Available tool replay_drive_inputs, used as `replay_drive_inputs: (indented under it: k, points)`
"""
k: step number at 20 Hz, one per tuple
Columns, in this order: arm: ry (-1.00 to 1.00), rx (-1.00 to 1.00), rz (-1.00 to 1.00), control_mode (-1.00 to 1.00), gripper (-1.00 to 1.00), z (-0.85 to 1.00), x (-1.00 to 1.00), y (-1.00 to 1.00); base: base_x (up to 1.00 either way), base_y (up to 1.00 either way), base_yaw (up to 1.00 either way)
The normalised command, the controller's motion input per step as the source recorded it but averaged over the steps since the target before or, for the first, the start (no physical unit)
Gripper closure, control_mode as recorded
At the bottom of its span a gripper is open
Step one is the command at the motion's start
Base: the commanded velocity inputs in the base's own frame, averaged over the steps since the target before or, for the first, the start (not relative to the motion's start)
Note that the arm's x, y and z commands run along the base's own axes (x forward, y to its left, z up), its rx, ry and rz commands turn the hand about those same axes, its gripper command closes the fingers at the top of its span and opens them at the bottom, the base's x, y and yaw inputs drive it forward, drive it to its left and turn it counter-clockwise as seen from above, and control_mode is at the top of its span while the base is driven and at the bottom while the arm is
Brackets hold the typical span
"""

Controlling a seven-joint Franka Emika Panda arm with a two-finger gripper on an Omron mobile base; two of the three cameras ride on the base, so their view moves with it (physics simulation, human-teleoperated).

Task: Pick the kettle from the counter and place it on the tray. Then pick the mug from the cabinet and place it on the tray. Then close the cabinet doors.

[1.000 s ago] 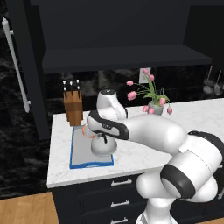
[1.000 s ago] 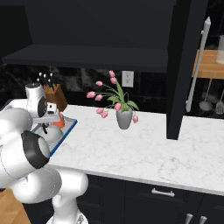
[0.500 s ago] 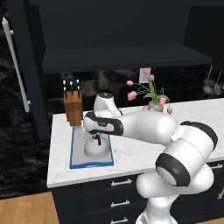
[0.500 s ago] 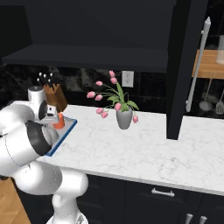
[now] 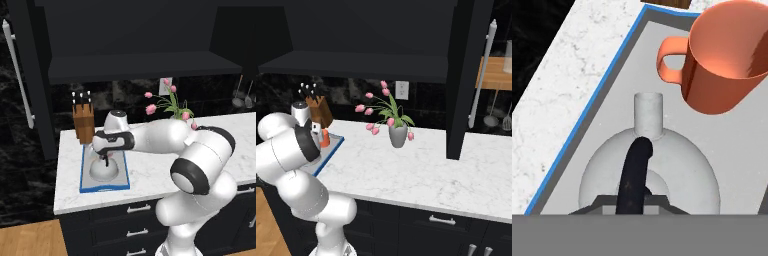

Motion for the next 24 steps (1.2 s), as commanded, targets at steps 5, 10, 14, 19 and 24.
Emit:
replay_drive_inputs:
  k: [5,10,14,19,24]
  points:
    - [-0.1,0.02,0.0,-1.0,-1.0,-0.27,0.03,-0.01,0.0,0.0,0.0]
    - [-0.06,0.01,0.0,-1.0,-1.0,0.0,0.0,-0.04,0.0,0.0,0.0]
    - [-0.07,0.01,0.0,-1.0,-1.0,0.0,0.0,-0.03,0.0,0.0,0.0]
    - [-0.21,0.01,0.0,-1.0,-1.0,0.41,-0.21,-0.14,0.0,0.0,0.0]
    - [-0.31,0.04,0.0,-1.0,-1.0,0.82,-0.73,-0.42,0.0,0.0,0.0]
